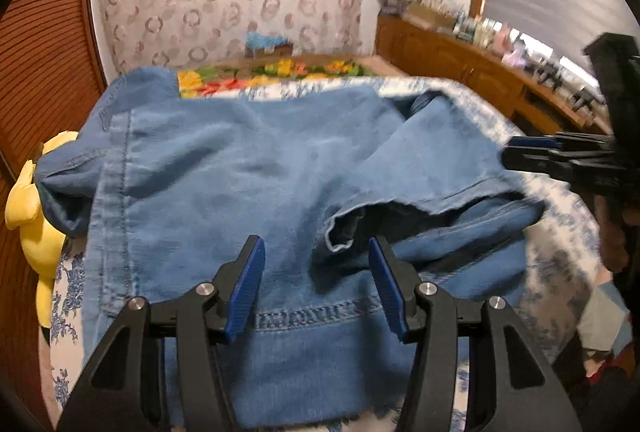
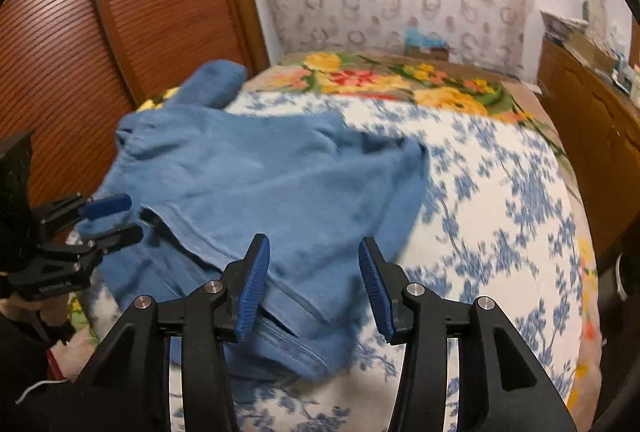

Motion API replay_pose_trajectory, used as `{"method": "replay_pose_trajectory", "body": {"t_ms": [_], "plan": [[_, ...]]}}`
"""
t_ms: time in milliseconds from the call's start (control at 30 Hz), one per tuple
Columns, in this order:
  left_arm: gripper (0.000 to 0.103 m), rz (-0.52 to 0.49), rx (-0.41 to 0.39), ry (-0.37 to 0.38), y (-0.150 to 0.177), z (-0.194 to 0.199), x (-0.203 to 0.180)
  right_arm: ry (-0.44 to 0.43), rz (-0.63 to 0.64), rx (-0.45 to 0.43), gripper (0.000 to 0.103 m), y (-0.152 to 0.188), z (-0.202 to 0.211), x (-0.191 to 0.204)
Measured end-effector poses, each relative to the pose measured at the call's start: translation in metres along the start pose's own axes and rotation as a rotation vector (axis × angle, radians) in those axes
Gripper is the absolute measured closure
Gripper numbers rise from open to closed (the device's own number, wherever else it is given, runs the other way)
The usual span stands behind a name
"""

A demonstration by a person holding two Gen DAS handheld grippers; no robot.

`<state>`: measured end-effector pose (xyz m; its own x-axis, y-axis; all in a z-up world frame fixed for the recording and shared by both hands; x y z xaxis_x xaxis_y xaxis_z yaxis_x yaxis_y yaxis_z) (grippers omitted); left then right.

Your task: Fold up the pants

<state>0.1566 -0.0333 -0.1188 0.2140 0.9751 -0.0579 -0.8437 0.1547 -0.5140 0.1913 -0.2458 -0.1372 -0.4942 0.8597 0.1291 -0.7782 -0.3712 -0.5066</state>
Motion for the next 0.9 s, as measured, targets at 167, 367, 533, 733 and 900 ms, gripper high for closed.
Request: {"method": "replay_pose_trajectory", "body": {"t_ms": [167, 367, 533, 733, 900], "plan": [[0.05, -0.007, 0.001, 0.016, -0.009, -0.01, -0.005, -0.023, -0.038, 0.019, 0.056, 0.015, -0.011, -0.01], [0.059, -0.023, -0.009, 0.029, -0.016, -0.015, -0.009, -0.087, -0.083, 0.03, 0.056, 0.018, -0.02, -0.012], [0.063, -0.048, 0.007, 0.022, -0.013, -0.021, -0.01, -0.158, -0.118, 0.03, 0.065, 0.016, -0.024, -0.013], [0.065, -0.052, 0.006, 0.028, -0.012, -0.02, -0.009, -0.158, -0.068, -0.041, 0.096, 0.008, -0.01, -0.005], [0.088, -0.037, -0.029, 0.048, -0.013, -0.012, -0.01, -0.136, -0.019, -0.103, 0.099, -0.004, 0.009, 0.0]]}}
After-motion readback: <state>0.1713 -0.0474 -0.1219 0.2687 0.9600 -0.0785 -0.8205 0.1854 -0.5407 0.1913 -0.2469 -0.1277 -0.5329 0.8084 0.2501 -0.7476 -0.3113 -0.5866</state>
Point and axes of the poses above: each gripper's, at about its wrist camera, not at the fingertips, and z roughly against the way its jaws point, x to its left, y to its underside, the point moved 7 cm from there along -z, roughly the way its jaws point, and after that the axes turned 14 degrees about x, right-handed, at the moved point
